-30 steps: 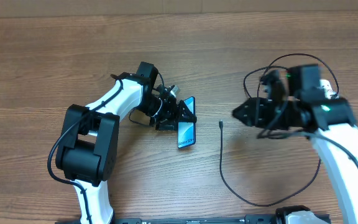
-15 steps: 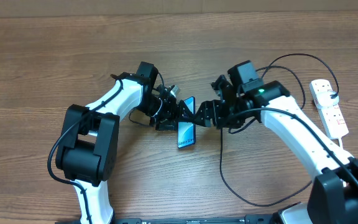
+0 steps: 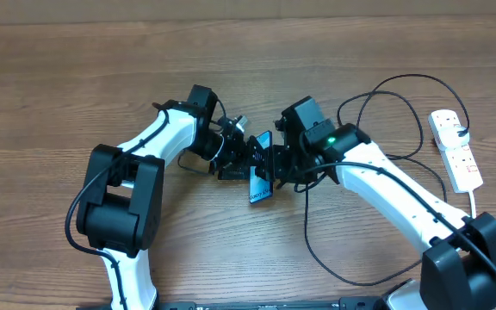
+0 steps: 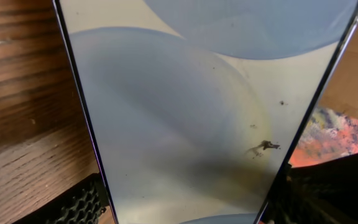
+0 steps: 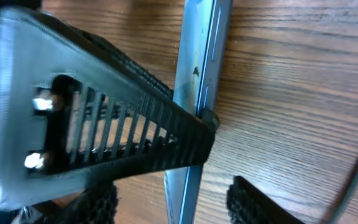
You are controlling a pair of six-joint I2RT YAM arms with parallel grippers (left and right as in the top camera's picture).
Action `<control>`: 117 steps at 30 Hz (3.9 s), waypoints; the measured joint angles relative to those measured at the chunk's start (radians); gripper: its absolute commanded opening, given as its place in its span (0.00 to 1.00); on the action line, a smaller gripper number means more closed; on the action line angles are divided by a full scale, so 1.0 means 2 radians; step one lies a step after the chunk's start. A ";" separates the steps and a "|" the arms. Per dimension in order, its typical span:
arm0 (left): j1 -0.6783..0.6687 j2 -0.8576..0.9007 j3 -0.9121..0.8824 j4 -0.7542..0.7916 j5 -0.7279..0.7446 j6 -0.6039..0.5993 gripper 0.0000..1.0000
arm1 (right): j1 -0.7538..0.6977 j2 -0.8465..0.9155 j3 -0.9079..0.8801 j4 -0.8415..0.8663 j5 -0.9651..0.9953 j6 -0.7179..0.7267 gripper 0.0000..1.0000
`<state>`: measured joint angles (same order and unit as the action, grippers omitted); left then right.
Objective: Plug charger to phone and switch on socket
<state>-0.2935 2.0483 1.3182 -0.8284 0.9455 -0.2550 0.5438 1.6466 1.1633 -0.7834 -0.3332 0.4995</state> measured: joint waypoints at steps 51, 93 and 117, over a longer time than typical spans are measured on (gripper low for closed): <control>0.030 0.006 0.000 0.131 0.246 0.032 0.65 | -0.072 0.001 -0.046 0.155 -0.239 0.032 0.04; 0.040 0.007 -0.001 0.239 0.303 -0.069 0.04 | -0.064 -0.014 -0.045 0.189 -0.207 0.050 0.04; 0.015 0.008 0.000 0.275 0.258 -0.200 0.45 | -0.099 -0.015 -0.045 0.187 -0.200 0.119 0.04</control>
<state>-0.2642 2.0636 1.3182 -0.2783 1.4620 -0.6559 0.3462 1.6169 1.0725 -0.4103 -0.7330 0.7372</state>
